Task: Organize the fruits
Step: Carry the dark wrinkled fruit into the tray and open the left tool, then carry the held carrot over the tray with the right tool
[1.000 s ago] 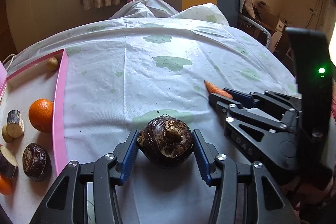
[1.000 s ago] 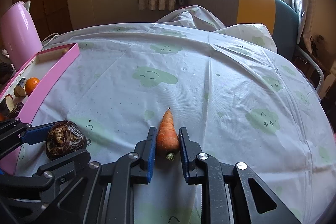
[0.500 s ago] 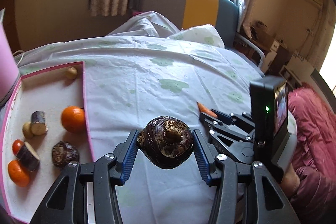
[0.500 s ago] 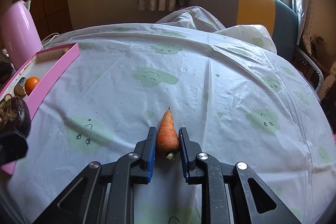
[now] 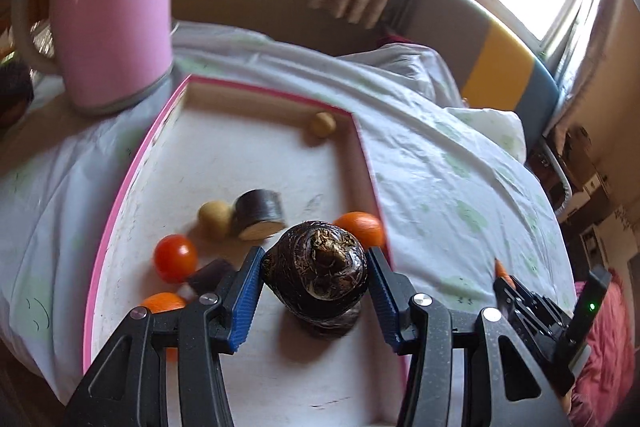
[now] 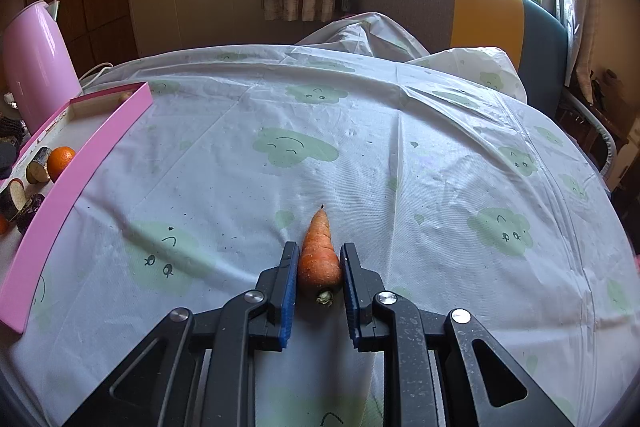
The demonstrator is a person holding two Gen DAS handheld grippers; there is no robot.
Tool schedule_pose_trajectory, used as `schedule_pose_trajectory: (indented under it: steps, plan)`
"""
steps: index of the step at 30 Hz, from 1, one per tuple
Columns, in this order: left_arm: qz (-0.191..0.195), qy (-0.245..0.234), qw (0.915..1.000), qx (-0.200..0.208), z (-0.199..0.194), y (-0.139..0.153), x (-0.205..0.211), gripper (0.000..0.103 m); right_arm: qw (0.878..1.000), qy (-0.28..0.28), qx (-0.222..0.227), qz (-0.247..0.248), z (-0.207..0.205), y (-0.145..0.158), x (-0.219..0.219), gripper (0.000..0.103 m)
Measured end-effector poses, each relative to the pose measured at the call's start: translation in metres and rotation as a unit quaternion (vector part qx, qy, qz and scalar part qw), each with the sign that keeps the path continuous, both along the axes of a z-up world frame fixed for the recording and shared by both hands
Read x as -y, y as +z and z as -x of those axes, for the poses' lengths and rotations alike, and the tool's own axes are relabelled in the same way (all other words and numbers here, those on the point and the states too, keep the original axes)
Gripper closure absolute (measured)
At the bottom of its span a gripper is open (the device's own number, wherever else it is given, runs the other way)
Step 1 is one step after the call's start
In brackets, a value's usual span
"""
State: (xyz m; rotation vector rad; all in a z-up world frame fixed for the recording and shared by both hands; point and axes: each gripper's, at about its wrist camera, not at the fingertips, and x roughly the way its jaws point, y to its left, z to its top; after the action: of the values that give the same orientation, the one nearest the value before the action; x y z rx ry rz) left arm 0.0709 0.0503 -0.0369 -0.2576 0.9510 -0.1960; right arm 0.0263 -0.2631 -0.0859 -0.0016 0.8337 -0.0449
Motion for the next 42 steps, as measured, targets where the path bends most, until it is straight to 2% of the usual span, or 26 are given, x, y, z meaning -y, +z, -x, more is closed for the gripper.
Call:
schedule_pose_trajectory:
  steps: [3, 6, 14, 22, 26, 34, 42]
  plan:
    - [-0.005, -0.008, 0.9999, -0.012, -0.009, -0.007, 0.003, 0.052, 1.0, 0.0, 0.0, 0.0, 0.0, 0.0, 0.0, 0.082]
    - [-0.033, -0.02, 0.9992, -0.012, -0.022, -0.011, 0.013, 0.051, 1.0, 0.0, 0.0, 0.0, 0.0, 0.0, 0.0, 0.082]
    - [-0.065, 0.003, 0.9975, -0.026, -0.044, -0.017, 0.006, 0.05, 1.0, 0.0, 0.0, 0.0, 0.001, 0.0, 0.0, 0.082]
    - [-0.064, 0.037, 0.9972, -0.009, -0.02, -0.003, -0.005, 0.049, 1.0, 0.0, 0.001, 0.003, 0.0, 0.0, 0.0, 0.082]
    - [-0.074, 0.048, 0.996, 0.012, -0.004, 0.007, -0.006, 0.049, 1.0, 0.0, 0.001, 0.005, 0.0, 0.001, 0.0, 0.082]
    - [-0.097, 0.047, 0.993, 0.047, 0.02, 0.022, -0.007, 0.049, 1.0, 0.0, -0.001, 0.013, 0.0, 0.0, -0.002, 0.082]
    - [-0.108, 0.049, 0.9913, 0.056, 0.036, 0.025, -0.011, 0.049, 1.0, 0.001, -0.006, 0.016, -0.002, 0.002, -0.002, 0.082]
